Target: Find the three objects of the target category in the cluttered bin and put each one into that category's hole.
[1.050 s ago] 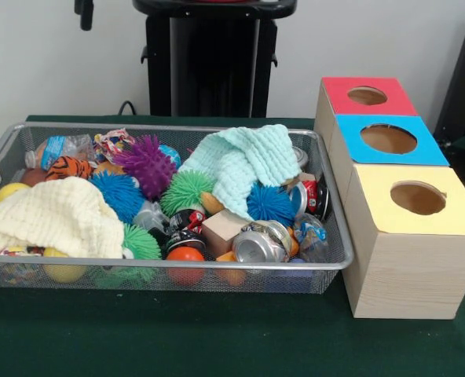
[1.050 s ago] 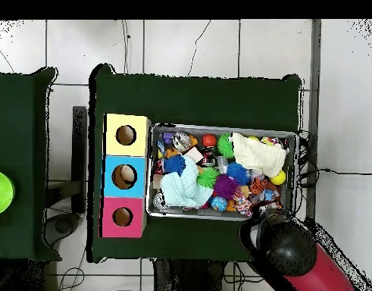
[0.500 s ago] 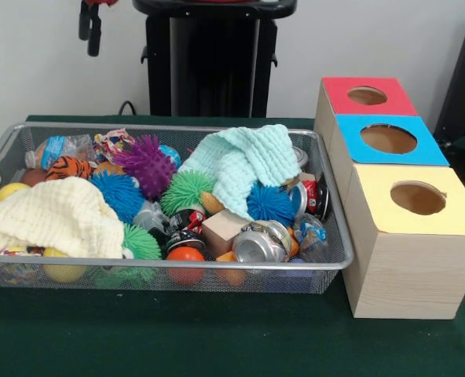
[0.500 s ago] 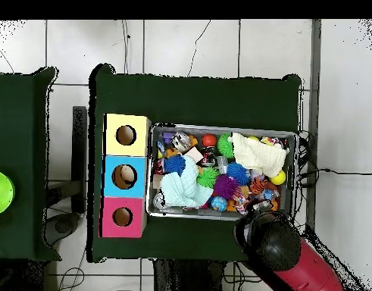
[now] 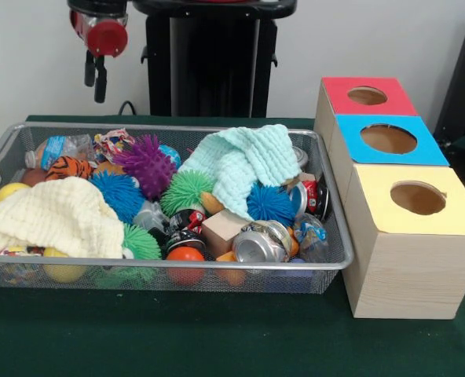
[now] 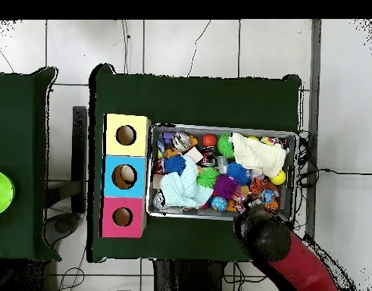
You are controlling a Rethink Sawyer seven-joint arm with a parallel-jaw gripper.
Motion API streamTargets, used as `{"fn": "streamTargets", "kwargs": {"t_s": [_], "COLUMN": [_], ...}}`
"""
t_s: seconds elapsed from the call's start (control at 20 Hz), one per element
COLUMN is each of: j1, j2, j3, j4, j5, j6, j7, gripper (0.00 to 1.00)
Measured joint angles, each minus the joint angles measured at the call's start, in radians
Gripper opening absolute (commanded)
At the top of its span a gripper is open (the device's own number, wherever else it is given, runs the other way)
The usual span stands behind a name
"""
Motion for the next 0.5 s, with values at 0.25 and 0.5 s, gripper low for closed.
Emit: {"fn": "streamTargets", "kwargs": {"t_s": [0.25, 0.5], "j1": [-0.06, -0.099], "j2": [0.054, 0.08], "j3": [0.057, 0.092], "j4": [0.003, 0.003], "j5": [-0.051, -0.094], "j6": [-0.007, -0.007], "j7": [0.0, 0.0], "gripper": [1.0, 1.0]}}
